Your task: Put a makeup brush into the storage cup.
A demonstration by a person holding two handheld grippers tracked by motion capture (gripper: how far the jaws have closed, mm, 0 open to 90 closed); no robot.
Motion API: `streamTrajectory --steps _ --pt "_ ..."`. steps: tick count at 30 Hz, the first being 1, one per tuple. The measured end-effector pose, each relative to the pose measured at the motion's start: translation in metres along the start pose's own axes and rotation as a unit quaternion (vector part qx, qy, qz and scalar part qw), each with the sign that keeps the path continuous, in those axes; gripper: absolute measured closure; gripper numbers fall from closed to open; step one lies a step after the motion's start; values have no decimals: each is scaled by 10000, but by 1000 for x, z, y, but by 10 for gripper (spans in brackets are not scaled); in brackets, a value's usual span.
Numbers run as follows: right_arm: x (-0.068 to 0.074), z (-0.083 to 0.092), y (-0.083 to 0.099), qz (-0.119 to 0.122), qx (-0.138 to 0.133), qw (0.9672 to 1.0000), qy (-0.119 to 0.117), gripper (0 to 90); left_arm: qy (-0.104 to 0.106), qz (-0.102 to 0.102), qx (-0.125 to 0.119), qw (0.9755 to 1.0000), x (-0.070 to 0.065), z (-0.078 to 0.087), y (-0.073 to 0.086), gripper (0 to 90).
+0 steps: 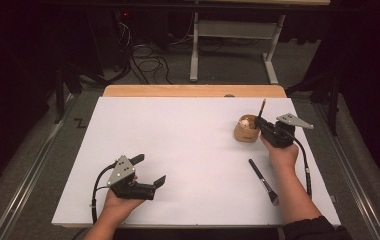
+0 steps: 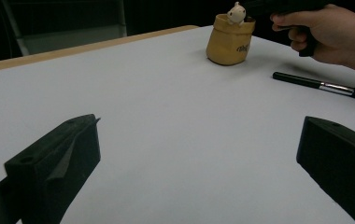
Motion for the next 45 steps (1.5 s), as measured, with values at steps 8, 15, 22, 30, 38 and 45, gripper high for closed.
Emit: streamTrajectory --steps 8,15,22,30,38,45 --pt "0 1 -2 19 -26 10000 13 673 13 -9 18 10000 0 -1 0 5" --pt "-1 5 -6 -58 -98 9999 -58 548 17 -9 26 10000 -1 -1 1 5" --pt "0 12 -8 -13 -81 9999 -59 543 5 -17 29 10000 -1 -1 1 5" --pt "4 28 -4 87 -25 9999 -121 544 -61 -29 33 10000 3 -1 1 4" --pt "7 50 7 226 30 9996 -141 539 -92 -24 56 9999 3 -3 3 3" --pt "13 70 18 345 113 9992 -175 491 -78 0 52 10000 4 -3 3 3"
Point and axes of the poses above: each handheld gripper's, and its own axes: z roughly backward along the jaws, y roughly out of its underside, x roughly to its left, the point moved 7 cm from there along -z, roughly forward along the jaws, and after that the axes turned 6 degrees about -x, right-handed, at the moved point
